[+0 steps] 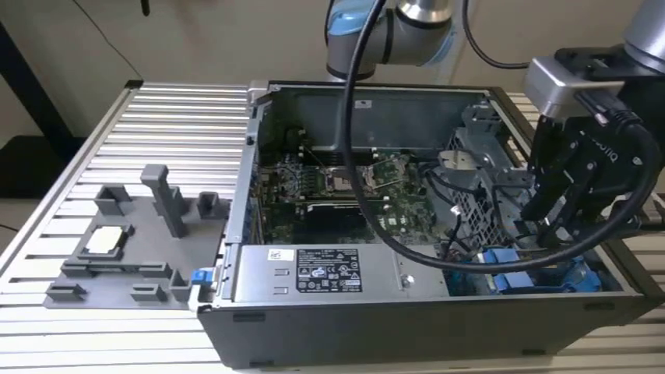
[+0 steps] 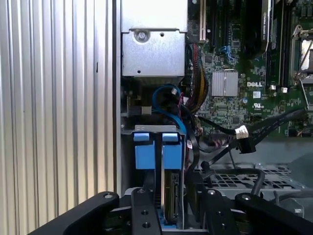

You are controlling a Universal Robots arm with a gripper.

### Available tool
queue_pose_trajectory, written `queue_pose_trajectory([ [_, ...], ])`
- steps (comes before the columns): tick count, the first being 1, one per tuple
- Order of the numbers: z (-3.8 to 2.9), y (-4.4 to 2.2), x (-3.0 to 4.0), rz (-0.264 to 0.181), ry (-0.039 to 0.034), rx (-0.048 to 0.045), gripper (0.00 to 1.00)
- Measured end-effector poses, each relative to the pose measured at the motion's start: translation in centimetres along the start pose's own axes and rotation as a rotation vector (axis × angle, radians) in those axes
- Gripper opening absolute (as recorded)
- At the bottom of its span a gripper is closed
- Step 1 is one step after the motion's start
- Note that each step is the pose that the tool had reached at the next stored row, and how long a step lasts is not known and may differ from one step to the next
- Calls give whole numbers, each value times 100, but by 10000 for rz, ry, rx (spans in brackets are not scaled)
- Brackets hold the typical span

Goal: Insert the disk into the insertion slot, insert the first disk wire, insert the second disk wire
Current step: 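Insert the disk into the insertion slot, then insert the first disk wire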

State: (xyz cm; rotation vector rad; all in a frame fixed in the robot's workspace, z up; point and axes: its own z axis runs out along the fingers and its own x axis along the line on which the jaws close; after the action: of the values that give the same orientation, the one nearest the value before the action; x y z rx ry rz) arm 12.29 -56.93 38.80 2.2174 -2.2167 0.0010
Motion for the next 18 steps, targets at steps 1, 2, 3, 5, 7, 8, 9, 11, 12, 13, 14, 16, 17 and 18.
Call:
queue_pose_trajectory([
  [1, -46, 0, 0, 1, 0, 0, 41],
  [2, -91, 1, 0, 0, 1, 0, 41],
  [3, -139, 1, 0, 0, 5, 0, 41],
  [5, -229, 1, 1, 0, 11, 0, 41],
  [7, -284, 1, 1, 0, 33, 1, 41],
  [8, -282, 1, 1, -1, 30, 1, 41],
  [9, -282, 1, 0, 0, 29, 0, 41],
  [11, -283, 1, 0, 0, 29, -1, 41],
  [12, -284, 1, -3, -1, 32, 10, 41],
  [13, -283, 2, -4, 0, 33, 80, 41],
  [14, -281, 7, -4, 0, 27, 241, 41],
  [16, -281, 17, -5, 4, 6, 599, 41],
  [17, -281, 21, -5, 5, -6, 781, 41],
  [18, -281, 26, -6, 6, -17, 977, 41],
])
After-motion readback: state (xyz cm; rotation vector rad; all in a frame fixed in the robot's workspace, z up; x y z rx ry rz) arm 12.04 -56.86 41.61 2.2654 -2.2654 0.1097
